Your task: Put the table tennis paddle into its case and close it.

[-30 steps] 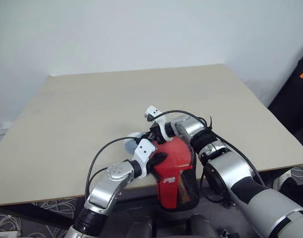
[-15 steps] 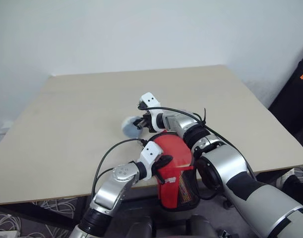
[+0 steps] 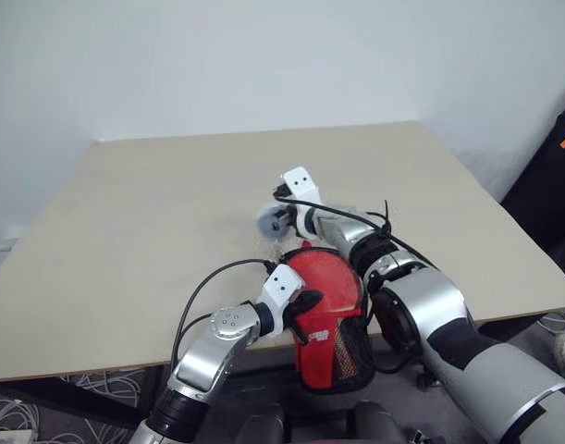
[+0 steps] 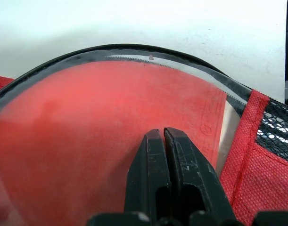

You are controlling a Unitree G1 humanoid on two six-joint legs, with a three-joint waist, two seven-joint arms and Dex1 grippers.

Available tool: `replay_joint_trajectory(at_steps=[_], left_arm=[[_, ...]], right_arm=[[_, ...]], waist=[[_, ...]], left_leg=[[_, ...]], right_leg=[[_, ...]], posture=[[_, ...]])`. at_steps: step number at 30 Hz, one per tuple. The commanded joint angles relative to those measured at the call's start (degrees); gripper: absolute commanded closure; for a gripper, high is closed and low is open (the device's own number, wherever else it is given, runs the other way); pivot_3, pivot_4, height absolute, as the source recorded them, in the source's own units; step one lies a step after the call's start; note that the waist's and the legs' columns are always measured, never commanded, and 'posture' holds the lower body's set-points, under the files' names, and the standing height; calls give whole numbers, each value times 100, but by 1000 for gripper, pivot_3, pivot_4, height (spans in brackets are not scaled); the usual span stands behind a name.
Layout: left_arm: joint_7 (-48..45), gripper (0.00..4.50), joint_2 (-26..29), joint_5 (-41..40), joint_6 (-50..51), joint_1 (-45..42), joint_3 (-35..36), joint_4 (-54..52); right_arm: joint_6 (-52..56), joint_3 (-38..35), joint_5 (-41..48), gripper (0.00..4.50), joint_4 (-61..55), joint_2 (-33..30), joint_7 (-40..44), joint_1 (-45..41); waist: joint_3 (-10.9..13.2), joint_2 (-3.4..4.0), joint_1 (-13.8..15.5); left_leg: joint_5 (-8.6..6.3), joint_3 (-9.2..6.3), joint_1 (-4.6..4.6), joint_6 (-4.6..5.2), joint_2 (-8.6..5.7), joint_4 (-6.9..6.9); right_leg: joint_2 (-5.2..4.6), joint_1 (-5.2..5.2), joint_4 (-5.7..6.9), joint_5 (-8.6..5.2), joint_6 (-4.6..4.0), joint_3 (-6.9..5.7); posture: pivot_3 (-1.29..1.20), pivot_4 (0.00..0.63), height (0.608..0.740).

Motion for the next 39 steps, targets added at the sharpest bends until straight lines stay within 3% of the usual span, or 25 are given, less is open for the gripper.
replay_joint_trajectory(at_steps=[1, 20, 24, 39], left_arm=[[-92, 4500, 38, 78, 202, 97, -239, 162], [-117, 4500, 1, 103, 174, -95, -218, 400], [-95, 4500, -20, 118, 162, -145, -206, 495], [-80, 4500, -94, 149, 64, -471, -103, 964]], right_arm=[[-247, -31, -95, 4482, -168, -269, -206, -217], [122, 115, -273, 4482, -1023, -1711, 347, 578], [626, 67, -191, 4482, -1832, -1980, 491, 1016], [3159, -137, 568, 4482, -6604, -2990, 1231, 3314]], waist=[[0, 0, -1], [-1, 4, 8], [-2, 5, 14], [-6, 11, 152]], left_leg=[[0, 0, 0, 0, 0, 0], [5, 3, 1, 8, -6, 1], [7, 0, 0, 12, -10, 2], [11, 8, 1, 20, -11, 11]], right_leg=[[0, 0, 0, 0, 0, 0], [-5, 9, -2, 0, 0, 1], [-10, 15, -4, 0, 1, -2], [-14, 26, -15, -17, 30, -1]], posture=[[0, 0, 698], [0, 0, 698], [0, 0, 698], [0, 0, 698]])
